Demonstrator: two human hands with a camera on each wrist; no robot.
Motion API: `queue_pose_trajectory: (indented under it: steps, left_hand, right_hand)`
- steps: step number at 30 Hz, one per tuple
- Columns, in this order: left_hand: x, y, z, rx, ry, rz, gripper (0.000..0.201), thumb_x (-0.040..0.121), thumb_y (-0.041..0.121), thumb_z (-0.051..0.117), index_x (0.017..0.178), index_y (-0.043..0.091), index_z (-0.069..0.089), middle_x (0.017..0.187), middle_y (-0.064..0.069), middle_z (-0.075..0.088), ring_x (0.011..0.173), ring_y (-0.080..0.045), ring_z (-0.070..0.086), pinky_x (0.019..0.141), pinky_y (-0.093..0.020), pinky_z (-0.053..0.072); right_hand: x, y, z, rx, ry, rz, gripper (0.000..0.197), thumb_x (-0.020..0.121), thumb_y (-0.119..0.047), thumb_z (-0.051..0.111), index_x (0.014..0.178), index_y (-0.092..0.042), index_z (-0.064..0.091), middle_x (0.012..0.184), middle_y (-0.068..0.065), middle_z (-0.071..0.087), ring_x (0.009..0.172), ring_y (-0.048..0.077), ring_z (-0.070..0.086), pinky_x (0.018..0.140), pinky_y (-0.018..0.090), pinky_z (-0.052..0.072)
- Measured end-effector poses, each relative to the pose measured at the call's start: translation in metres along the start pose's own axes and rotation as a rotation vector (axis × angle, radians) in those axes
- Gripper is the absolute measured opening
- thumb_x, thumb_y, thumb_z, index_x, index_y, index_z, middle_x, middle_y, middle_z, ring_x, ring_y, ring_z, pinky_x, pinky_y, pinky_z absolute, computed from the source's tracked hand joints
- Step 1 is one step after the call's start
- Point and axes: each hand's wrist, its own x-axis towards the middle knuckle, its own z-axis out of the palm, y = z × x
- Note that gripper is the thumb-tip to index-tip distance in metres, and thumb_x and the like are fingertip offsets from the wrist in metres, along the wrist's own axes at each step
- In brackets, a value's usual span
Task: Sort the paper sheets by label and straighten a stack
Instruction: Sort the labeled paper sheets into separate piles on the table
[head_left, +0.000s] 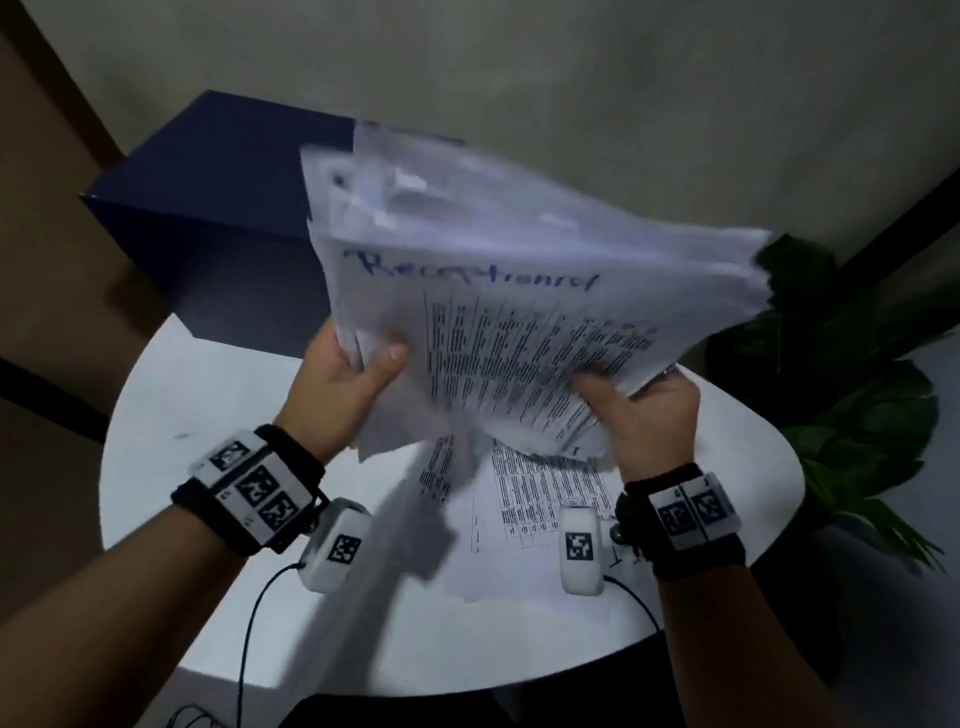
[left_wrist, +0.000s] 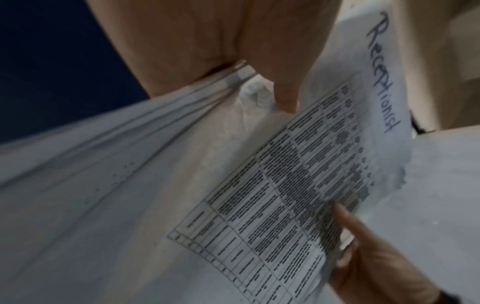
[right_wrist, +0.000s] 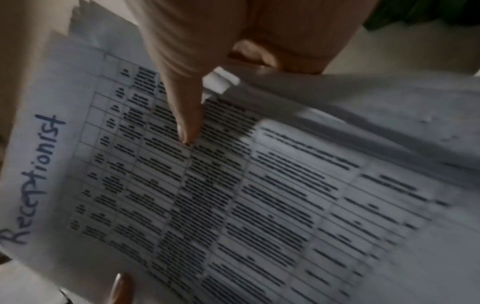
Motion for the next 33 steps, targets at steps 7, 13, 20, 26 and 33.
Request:
queue_pose_trajectory:
  steps: [7, 13, 20, 26, 33]
  left_hand:
    - [-0.024, -0.079, 0.020, 0.185, 0.006, -0.259, 0.045, 0.077, 0.017, 0.084, 0.119, 0.010, 0.068, 0.100, 0.010, 0.077, 0.093, 0.001, 0.073, 0.084, -0.028, 0.061]
    - [-0.022, -0.090, 0.034, 0.148, 0.068, -0.337, 0.026, 0.079, 0.013, 0.083, 0.097, 0.026, 0.070, 0.075, 0.025, 0.075, 0.075, 0.007, 0.072, 0.063, -0.009, 0.054]
    - [-0.002, -0.078, 0.020, 0.330, 0.238, -0.202, 0.023, 0.081, 0.013, 0.082, 0.099, 0.001, 0.076, 0.088, -0.004, 0.071, 0.064, 0.016, 0.063, 0.059, -0.002, 0.048]
    - [0.003, -0.044, -0.020, 0.373, 0.312, -0.166, 0.022, 0.077, 0.011, 0.084, 0.076, 0.026, 0.068, 0.052, 0.041, 0.058, 0.055, 0.024, 0.057, 0.056, 0.002, 0.043]
    - [-0.004, -0.031, -0.028, 0.320, 0.325, -0.156, 0.031, 0.079, 0.010, 0.082, 0.073, 0.033, 0.063, 0.052, 0.040, 0.059, 0.055, 0.020, 0.059, 0.053, 0.000, 0.044]
  right_hand:
    - [-0.011, 0.053, 0.009, -0.157, -0.101, 0.339, 0.042, 0.062, -0.021, 0.090, 0.097, -0.017, 0.066, 0.093, -0.003, 0.074, 0.086, 0.008, 0.071, 0.077, 0.027, 0.059]
    - [-0.019, 0.074, 0.016, -0.099, -0.027, 0.407, 0.033, 0.065, -0.018, 0.089, 0.088, -0.023, 0.065, 0.086, -0.009, 0.072, 0.076, 0.002, 0.070, 0.075, 0.023, 0.058]
    - [-0.017, 0.112, -0.002, -0.069, 0.000, 0.530, 0.054, 0.072, -0.041, 0.080, 0.115, -0.016, 0.059, 0.115, 0.000, 0.069, 0.104, 0.016, 0.066, 0.085, 0.023, 0.053]
    - [-0.012, 0.169, -0.021, -1.012, -0.149, 0.680, 0.113, 0.065, -0.070, 0.072, 0.151, -0.017, 0.020, 0.156, 0.006, 0.026, 0.143, 0.032, 0.024, 0.114, 0.055, 0.024]
    - [-0.019, 0.181, -0.004, -1.116, -0.125, 0.684, 0.122, 0.057, -0.073, 0.073, 0.150, -0.016, 0.018, 0.155, 0.009, 0.023, 0.142, 0.035, 0.021, 0.112, 0.057, 0.025]
